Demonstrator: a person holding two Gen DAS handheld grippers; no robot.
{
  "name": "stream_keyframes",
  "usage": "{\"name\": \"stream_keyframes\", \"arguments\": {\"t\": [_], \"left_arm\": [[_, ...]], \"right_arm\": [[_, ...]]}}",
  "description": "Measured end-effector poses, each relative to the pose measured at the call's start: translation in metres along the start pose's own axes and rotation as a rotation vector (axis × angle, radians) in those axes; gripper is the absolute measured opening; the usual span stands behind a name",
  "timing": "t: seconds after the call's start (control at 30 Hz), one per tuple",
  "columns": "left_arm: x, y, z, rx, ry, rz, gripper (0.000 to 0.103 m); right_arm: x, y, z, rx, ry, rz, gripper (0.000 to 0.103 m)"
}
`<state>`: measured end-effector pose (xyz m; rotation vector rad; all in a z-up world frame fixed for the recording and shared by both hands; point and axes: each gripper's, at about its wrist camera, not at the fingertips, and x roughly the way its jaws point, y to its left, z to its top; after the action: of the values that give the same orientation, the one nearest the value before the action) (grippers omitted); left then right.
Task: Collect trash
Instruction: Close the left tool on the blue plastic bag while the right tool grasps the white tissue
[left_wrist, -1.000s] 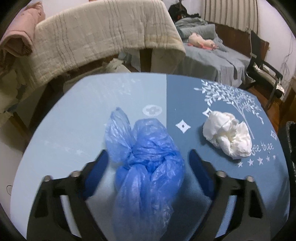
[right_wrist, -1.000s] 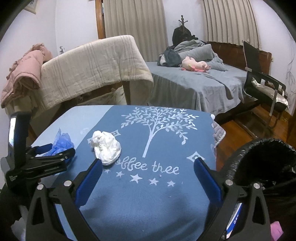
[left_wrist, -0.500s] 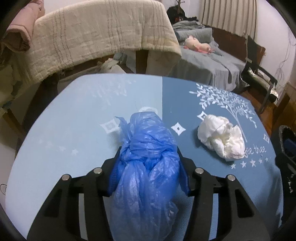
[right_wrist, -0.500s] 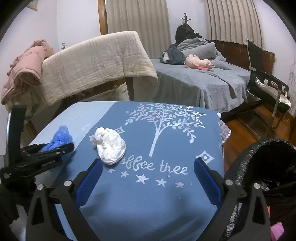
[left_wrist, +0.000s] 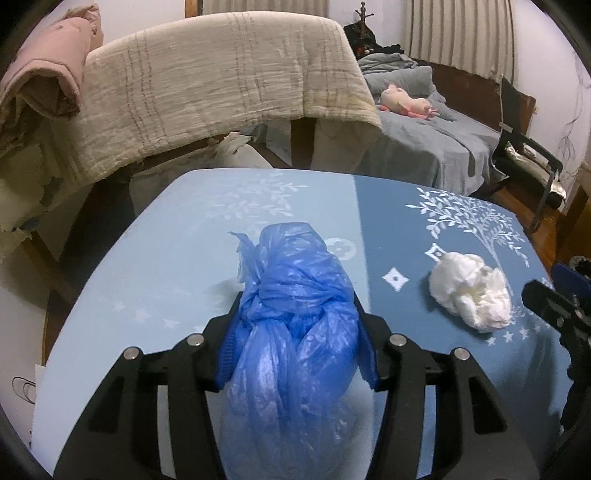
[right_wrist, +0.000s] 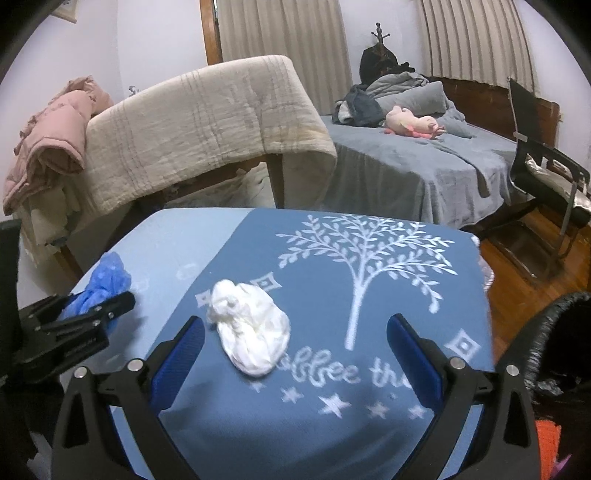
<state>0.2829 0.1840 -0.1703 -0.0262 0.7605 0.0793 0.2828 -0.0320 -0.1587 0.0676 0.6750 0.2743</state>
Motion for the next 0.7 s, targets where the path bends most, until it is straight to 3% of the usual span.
{"name": "stream_keyframes", "arguments": {"t": [0.43,0.5,0.7], "left_arm": [[0.006,0.017,-0.003,-0.033,0.010,0.004,0.051],[0.005,0.017,-0.004,-0.037,0.009,0.004,0.051],[0.006,0.017,-0.004,-0.036,0.011,0.006,0.051]], "right_arm": [[0.047,0.021,0.007,-0.018,0.101,-0.001,0.096],[0.052,0.023,0.006,-0.023,0.123,-0.001,0.093],[0.064,0.022,0.004,-0.014,0.183,0.020,0.070]]}}
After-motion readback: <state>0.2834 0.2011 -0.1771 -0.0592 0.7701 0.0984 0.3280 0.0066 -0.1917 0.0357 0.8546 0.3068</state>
